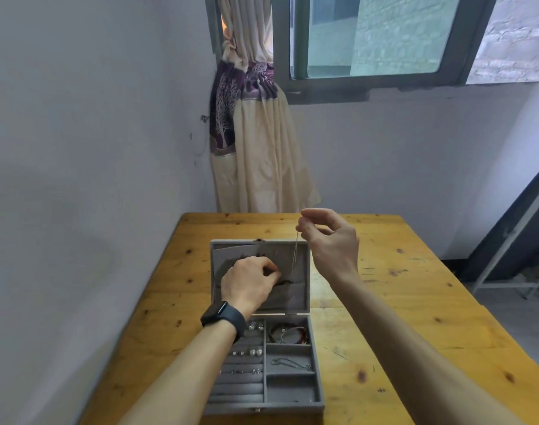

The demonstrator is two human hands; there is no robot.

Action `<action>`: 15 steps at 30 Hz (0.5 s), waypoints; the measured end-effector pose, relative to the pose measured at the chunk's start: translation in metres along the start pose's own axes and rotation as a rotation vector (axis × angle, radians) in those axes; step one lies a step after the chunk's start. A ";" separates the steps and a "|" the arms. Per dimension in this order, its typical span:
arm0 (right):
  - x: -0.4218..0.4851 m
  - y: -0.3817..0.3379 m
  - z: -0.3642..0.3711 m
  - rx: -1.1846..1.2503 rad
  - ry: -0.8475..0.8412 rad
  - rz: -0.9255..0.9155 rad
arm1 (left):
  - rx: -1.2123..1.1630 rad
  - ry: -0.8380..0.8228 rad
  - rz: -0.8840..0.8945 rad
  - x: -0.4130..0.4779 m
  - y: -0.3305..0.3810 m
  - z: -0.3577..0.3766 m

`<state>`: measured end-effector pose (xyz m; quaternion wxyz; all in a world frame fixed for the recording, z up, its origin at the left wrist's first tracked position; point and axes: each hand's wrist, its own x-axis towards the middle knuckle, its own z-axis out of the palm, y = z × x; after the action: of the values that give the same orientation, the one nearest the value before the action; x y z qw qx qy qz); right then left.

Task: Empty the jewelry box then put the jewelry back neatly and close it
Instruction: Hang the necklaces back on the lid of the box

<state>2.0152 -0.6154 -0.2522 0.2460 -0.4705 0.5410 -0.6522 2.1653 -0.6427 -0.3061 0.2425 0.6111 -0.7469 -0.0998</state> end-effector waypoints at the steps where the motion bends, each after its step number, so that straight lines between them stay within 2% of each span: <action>1: 0.001 -0.002 0.002 0.012 -0.002 0.000 | -0.008 -0.010 0.001 0.000 0.000 -0.001; 10: 0.017 -0.027 0.021 0.089 -0.033 -0.036 | 0.152 -0.130 0.000 -0.003 -0.002 -0.010; 15: 0.022 -0.026 0.030 0.111 -0.033 -0.020 | 0.155 -0.206 0.016 -0.010 -0.007 -0.012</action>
<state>2.0365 -0.6400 -0.2216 0.2742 -0.4722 0.4953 -0.6757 2.1789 -0.6332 -0.3010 0.1172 0.6085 -0.7782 -0.1019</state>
